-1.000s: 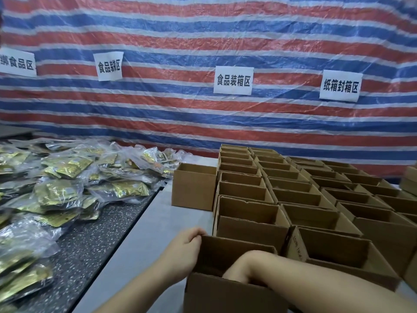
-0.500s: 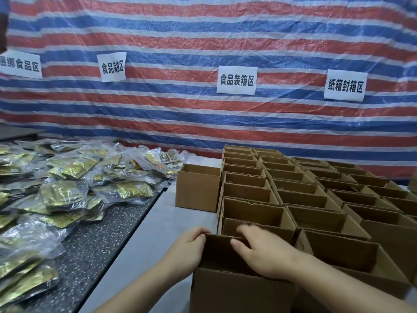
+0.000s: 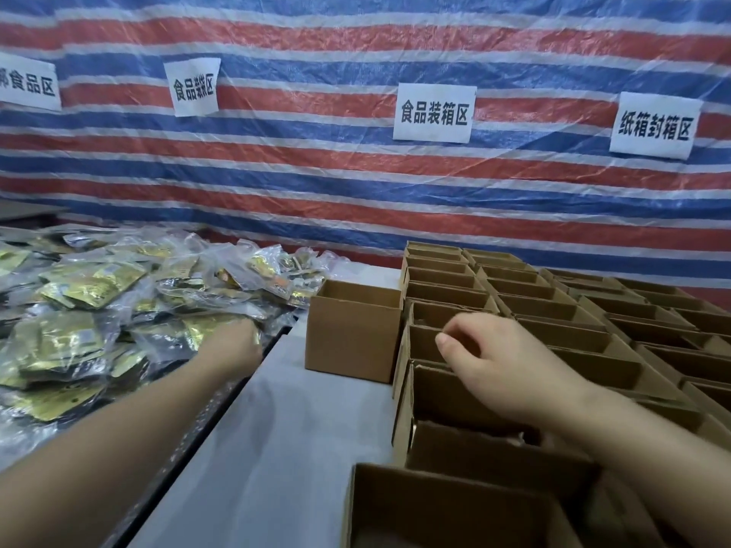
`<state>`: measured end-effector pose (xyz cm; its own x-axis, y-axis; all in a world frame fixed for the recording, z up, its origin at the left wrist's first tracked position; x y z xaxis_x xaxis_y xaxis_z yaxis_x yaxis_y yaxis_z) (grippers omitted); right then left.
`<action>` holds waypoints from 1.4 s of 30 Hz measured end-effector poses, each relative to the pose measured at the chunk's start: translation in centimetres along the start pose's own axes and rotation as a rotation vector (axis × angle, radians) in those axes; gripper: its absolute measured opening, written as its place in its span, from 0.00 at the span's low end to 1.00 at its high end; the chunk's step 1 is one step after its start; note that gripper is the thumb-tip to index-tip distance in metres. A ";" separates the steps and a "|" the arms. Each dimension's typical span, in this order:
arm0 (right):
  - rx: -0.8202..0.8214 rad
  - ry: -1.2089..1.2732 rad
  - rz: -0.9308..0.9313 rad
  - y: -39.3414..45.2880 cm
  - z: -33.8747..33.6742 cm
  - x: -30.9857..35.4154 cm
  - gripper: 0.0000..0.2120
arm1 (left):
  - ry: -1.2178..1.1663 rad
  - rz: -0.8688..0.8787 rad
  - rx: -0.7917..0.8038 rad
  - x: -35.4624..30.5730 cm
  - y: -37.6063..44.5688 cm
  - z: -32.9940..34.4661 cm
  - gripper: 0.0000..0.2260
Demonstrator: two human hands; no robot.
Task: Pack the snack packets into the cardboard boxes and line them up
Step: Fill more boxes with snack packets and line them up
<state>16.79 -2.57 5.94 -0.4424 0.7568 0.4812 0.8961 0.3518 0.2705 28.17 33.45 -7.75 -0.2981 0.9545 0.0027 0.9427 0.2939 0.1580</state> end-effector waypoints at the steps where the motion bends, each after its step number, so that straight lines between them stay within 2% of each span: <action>1: 0.002 0.007 -0.013 1.5 0.2 -0.3 0.07 | 0.079 -0.008 0.018 1.0 1.6 1.3 0.20; 5: 0.029 0.021 -0.032 6.6 2.2 -1.7 0.09 | 0.220 -0.122 0.131 4.5 6.3 6.4 0.40; 7: 0.041 0.026 -0.040 8.0 3.4 -2.4 0.08 | 0.246 -0.178 0.167 5.6 7.5 8.1 0.43; 10: 0.059 0.025 -0.053 9.1 4.5 -3.1 0.03 | 0.380 -0.230 0.089 6.0 8.5 7.8 0.45; 13: 0.062 0.038 -0.049 9.1 4.7 -3.2 0.01 | 0.413 -0.179 0.095 5.2 8.6 7.3 0.39; 20: 0.081 0.027 -0.060 7.1 3.0 -1.2 0.07 | 0.397 -0.064 0.187 1.8 4.8 7.4 0.29; 24: 0.074 0.037 -0.067 4.1 1.1 0.4 0.08 | 0.243 0.045 0.137 -0.1 0.5 6.1 0.22; 29: 0.075 0.070 -0.064 -0.1 -0.4 1.7 0.07 | -0.007 0.043 0.048 -0.2 -6.5 4.9 0.24; 31: 0.080 0.083 -0.054 -1.4 -0.7 2.1 0.08 | -0.037 0.068 0.013 0.1 -8.7 4.6 0.21; 35: 0.112 0.108 -0.040 -4.3 -1.6 2.9 0.09 | -0.025 0.108 0.109 0.3 -12.4 3.3 0.29; 38: 0.119 0.119 -0.043 -6.2 -2.5 3.2 0.09 | 0.004 0.112 0.147 -0.6 -14.7 2.1 0.24; 42: 0.085 0.170 -0.011 -7.7 -3.7 2.9 0.09 | -0.177 0.054 -0.013 -1.6 -15.9 -3.8 0.17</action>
<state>8.49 -5.17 8.37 -0.4457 0.6509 0.6146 0.8876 0.4103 0.2091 13.06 27.07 -6.48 -0.2147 0.9631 -0.1623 0.9542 0.2423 0.1754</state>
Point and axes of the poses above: each hand's wrist, its own y-axis towards the middle knuckle, its own z-axis out of the palm, x = y × z, the point moved 7 cm from there along y, towards the middle knuckle, and after that the axes turned 11 degrees about y, right-handed, at the moved point
